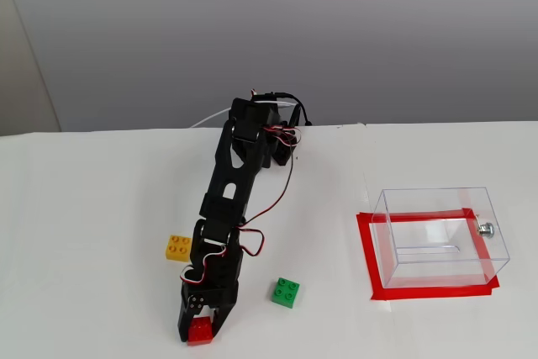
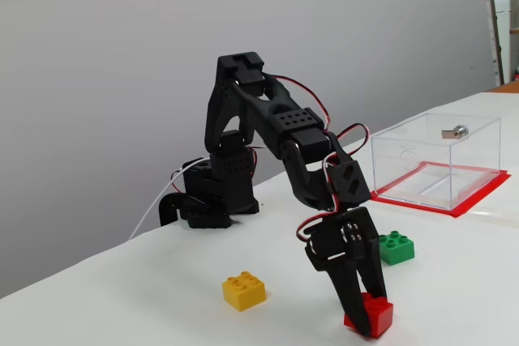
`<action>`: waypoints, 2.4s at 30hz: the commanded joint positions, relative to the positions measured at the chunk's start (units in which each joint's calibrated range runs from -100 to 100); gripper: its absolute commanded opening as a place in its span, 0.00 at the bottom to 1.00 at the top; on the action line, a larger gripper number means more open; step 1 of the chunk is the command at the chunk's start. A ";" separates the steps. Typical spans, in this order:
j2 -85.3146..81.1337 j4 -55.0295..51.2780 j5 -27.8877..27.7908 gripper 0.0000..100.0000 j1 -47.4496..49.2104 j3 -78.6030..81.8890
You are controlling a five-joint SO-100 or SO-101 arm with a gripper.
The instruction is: Pick the red lego brick and place it into the transparent box
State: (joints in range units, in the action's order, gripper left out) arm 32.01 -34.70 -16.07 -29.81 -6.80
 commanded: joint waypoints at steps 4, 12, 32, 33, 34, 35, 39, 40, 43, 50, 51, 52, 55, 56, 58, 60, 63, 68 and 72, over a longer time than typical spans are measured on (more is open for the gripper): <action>-1.08 -0.11 0.10 0.19 -0.54 -1.70; -1.08 0.15 0.05 0.10 -0.47 -1.70; -18.22 -6.81 0.62 0.10 4.04 -0.89; -19.24 -7.59 1.15 0.10 4.34 -0.89; -20.26 -8.12 1.51 0.10 4.48 -0.89; -21.27 -8.81 1.77 0.10 4.71 -0.89; -26.54 -11.77 1.98 0.10 6.41 -0.89; -28.06 -12.55 1.98 0.10 6.92 -0.89; -33.07 -14.64 1.98 0.10 8.92 -0.89; -42.83 -19.69 1.98 0.10 15.50 -0.98; -43.59 -20.56 1.98 0.10 16.46 -0.98; -44.10 -21.52 1.98 0.10 17.42 -1.25; -45.29 -23.69 2.92 0.10 20.60 -1.70; -45.46 -23.96 3.49 0.10 21.64 -1.79; -46.05 -24.13 4.17 0.10 23.78 -1.79; -46.39 -24.39 4.33 0.10 25.93 -1.79; -46.39 -24.65 4.38 0.10 28.88 -1.79; -46.22 -24.74 5.74 0.10 33.99 -1.79; -45.71 -24.74 6.10 0.10 39.09 -1.70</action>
State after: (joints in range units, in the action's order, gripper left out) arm -12.14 -59.21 -10.26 6.84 -6.62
